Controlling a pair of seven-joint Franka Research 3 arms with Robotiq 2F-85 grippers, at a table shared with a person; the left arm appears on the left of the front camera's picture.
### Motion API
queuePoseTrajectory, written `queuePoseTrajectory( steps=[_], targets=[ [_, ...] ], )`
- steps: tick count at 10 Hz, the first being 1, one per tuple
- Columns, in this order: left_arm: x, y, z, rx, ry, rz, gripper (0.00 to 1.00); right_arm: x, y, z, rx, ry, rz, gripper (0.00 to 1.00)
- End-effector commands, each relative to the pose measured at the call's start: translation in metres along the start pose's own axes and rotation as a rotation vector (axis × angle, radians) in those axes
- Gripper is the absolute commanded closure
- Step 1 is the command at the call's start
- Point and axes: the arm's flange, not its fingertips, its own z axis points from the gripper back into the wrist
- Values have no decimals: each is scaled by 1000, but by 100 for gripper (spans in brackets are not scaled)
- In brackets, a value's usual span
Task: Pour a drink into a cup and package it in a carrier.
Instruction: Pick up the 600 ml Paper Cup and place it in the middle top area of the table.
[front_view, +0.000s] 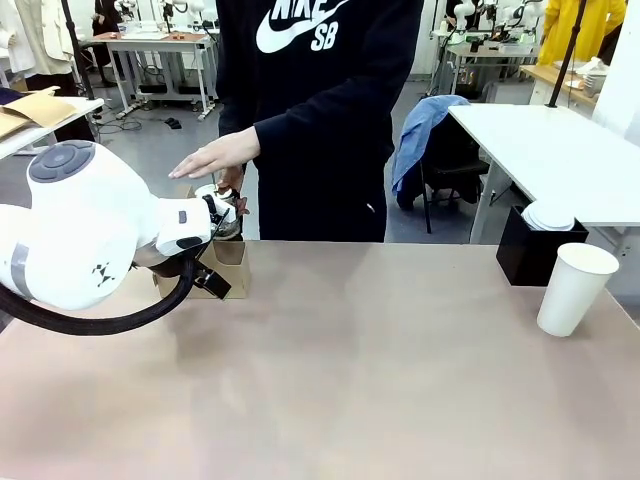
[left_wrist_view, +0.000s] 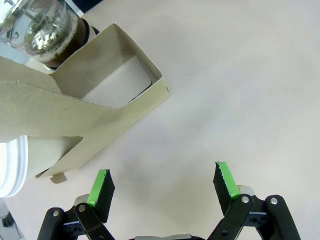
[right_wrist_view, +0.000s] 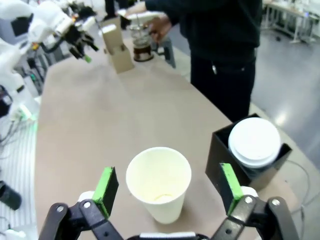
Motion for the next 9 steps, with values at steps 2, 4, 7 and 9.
queuePoseTrajectory(
  steps=[2, 4, 7, 9],
  targets=[
    [0, 0, 0, -1, 0, 0, 0, 17, 6, 1, -24, 42, 12, 0],
    [0, 0, 0, -1, 0, 0, 0, 17, 6, 1, -24, 42, 12, 0],
    [0, 0, 0, -1, 0, 0, 0, -11, -1, 12, 28, -76, 81, 0],
    [0, 0, 0, -1, 0, 0, 0, -45, 2, 14, 83, -156, 143, 0]
  ],
)
